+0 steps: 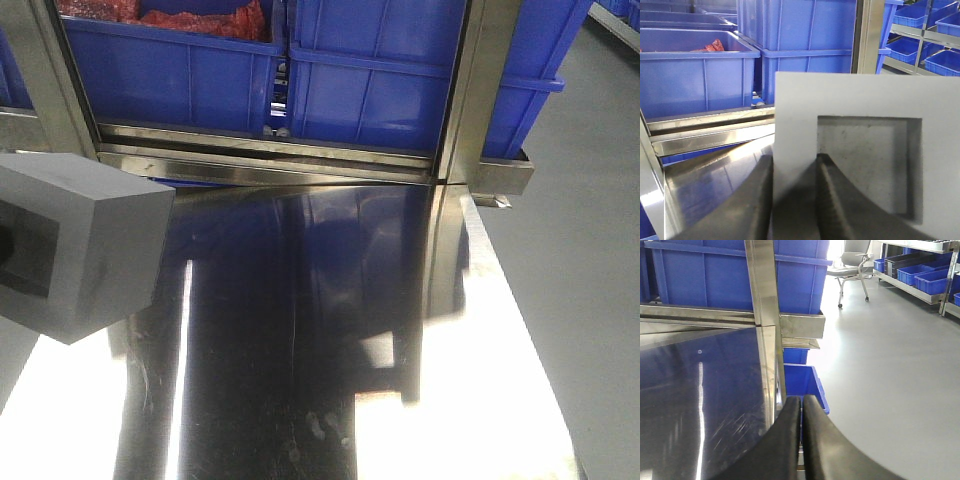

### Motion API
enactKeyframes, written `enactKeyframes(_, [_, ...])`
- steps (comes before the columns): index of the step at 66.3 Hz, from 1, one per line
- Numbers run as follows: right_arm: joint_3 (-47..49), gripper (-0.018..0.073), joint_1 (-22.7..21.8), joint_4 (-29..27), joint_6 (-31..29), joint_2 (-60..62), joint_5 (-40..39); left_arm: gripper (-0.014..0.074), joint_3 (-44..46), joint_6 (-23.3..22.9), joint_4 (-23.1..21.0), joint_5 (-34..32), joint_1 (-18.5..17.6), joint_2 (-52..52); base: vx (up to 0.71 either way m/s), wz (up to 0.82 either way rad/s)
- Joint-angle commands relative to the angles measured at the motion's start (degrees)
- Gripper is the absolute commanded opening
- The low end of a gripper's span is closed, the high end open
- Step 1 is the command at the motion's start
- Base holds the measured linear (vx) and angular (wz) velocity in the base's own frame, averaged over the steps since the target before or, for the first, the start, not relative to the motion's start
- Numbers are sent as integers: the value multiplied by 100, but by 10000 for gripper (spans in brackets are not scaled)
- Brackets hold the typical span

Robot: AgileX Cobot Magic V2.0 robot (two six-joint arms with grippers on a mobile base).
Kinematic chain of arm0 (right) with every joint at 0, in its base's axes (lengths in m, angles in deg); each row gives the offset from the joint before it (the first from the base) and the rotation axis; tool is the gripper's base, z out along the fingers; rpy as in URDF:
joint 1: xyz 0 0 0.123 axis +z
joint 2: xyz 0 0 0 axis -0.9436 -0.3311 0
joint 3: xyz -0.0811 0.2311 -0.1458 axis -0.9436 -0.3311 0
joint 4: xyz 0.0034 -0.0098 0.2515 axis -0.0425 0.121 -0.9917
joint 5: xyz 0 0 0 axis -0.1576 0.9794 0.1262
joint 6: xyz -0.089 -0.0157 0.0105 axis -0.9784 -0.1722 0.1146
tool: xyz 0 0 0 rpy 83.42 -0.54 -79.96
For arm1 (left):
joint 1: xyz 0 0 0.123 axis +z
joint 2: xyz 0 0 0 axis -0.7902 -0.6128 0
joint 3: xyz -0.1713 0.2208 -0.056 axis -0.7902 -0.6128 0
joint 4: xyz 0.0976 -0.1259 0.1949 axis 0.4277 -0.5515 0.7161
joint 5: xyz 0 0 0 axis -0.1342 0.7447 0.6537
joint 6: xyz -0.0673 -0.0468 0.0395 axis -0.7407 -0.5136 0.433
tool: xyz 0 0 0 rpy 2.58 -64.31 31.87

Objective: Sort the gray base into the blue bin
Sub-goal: 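Drive the base to the blue bin rack holding the block in the left gripper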

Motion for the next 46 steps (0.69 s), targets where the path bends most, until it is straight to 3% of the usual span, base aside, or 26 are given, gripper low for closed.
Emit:
enactKeyframes(1, [-3, -5, 2, 38, -44, 10, -423, -6, 161, -78, -91, -600, -31, 20, 0, 0])
enactKeyframes(46, [-3, -5, 2, 38, -44, 10, -430, -6, 161, -78, -91, -600, -31, 20, 0, -1])
